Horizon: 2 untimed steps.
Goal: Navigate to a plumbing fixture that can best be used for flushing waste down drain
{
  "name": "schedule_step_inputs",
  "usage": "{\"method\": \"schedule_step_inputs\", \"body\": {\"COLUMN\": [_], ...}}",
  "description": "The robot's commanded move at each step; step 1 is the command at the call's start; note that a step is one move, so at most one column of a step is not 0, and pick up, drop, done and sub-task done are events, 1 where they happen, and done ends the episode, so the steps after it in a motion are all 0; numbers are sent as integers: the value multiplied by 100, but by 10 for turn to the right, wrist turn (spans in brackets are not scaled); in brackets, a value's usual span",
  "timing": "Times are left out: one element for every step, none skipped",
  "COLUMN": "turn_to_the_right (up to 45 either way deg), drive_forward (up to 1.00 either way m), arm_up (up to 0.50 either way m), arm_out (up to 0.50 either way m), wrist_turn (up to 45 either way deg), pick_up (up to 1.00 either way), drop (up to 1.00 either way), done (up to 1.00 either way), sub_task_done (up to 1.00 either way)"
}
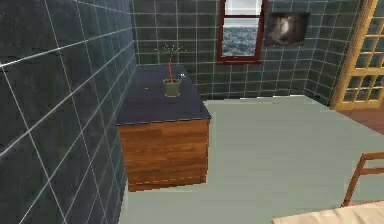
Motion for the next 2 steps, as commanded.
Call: {"method": "schedule_step_inputs", "body": {"turn_to_the_right": [-90,0], "drive_forward": [0,60], "arm_up": [0,0], "arm_out": [0,0], "wrist_turn": [0,0], "pick_up": [0,0], "drop": [0,0], "done": [0,0], "sub_task_done": [0,0]}}
